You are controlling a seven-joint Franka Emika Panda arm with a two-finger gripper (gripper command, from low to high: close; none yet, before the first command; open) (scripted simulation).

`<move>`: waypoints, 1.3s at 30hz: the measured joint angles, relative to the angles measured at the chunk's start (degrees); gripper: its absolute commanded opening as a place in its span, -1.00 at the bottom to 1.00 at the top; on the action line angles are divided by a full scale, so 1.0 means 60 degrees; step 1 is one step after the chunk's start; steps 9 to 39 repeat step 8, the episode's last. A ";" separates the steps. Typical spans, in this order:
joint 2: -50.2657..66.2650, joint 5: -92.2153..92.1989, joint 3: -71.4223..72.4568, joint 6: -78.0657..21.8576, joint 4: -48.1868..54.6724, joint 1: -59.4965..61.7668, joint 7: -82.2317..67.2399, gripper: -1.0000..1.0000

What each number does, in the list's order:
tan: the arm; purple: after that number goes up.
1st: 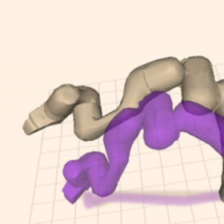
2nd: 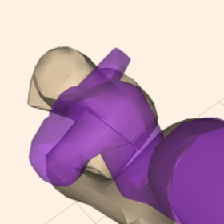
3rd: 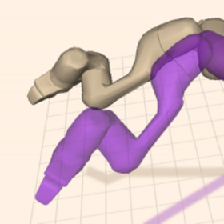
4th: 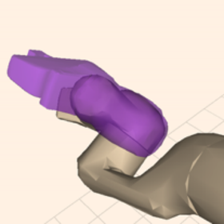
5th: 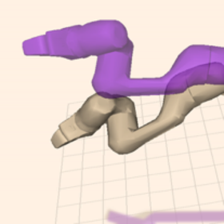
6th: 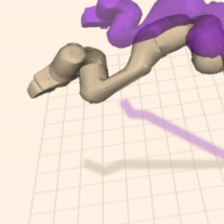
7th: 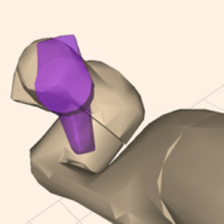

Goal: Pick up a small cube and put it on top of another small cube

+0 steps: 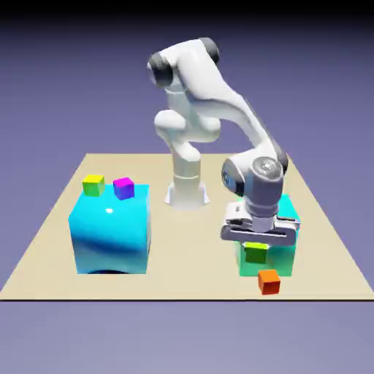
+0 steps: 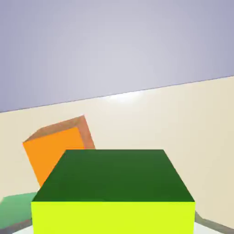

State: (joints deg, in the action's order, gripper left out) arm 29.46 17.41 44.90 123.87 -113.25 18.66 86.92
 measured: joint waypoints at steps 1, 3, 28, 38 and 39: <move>0.0160 0.0216 -0.0111 0.0305 -0.0203 -0.0100 0.0047 -1.00; 0.0506 0.0498 -0.0373 0.0698 -0.0284 -0.0299 0.0212 -1.00; 0.1252 0.1130 -0.0939 0.1538 -0.0459 -0.0727 0.0586 1.00; 0.1252 0.1130 -0.0939 0.1538 -0.0459 -0.0727 0.0586 1.00; 0.1252 0.1130 -0.0939 0.1538 -0.0459 -0.0727 0.0586 1.00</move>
